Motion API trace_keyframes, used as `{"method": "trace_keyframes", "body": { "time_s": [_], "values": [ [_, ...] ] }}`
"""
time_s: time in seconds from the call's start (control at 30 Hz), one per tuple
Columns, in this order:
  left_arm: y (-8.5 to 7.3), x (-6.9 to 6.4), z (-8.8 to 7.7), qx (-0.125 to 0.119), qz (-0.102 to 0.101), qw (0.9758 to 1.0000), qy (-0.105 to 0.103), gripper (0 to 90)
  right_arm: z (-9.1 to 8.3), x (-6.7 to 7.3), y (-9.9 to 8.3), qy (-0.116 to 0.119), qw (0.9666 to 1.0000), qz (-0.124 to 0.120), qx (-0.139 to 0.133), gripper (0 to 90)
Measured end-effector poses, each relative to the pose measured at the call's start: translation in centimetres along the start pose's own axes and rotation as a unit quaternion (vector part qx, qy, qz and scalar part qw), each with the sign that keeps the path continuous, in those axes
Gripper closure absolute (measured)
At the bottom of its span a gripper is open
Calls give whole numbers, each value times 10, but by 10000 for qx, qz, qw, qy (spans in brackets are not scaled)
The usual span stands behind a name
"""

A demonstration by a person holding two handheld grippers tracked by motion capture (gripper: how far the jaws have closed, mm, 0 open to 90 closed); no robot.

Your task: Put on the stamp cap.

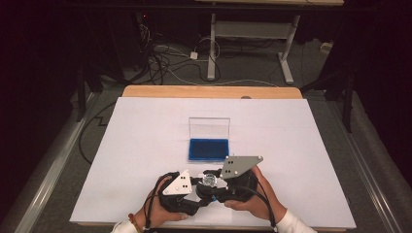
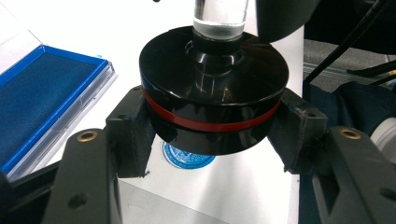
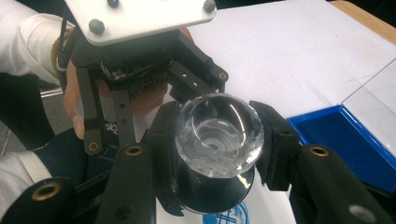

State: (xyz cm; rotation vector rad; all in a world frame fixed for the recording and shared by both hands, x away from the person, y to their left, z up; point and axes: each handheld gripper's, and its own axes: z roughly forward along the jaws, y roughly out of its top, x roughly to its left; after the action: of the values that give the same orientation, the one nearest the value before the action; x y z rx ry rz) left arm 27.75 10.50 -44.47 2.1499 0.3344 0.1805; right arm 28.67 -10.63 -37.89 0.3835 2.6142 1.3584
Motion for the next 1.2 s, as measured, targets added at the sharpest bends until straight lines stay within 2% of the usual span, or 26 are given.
{"method": "trace_keyframes", "body": {
  "time_s": [0.57, 0.73, 0.77, 0.9, 0.93, 1.2],
  "values": [
    [0, -3, -3, -40, 162, 9997, 157, 367, -1, -8, -5, 248, 9988, 389, -189, 564],
    [0, -4, -3, -47, 189, 9996, 217, 367, -1, -9, -6, 292, 9985, 414, -190, 564],
    [0, -3, -2, -94, 215, 9996, 142, 367, -1, -10, -6, 303, 9983, 443, -211, 564],
    [0, -5, -3, 48, 225, 9994, 269, 367, 0, -9, -6, 281, 9985, 426, -174, 564],
    [0, -5, -2, 106, 286, 9991, 305, 366, 1, -8, -6, 262, 9987, 408, -147, 564],
    [-1, -6, 2, 332, 325, 9983, 342, 366, 8, -2, -7, 141, 9996, 239, 49, 564]
  ]
}}
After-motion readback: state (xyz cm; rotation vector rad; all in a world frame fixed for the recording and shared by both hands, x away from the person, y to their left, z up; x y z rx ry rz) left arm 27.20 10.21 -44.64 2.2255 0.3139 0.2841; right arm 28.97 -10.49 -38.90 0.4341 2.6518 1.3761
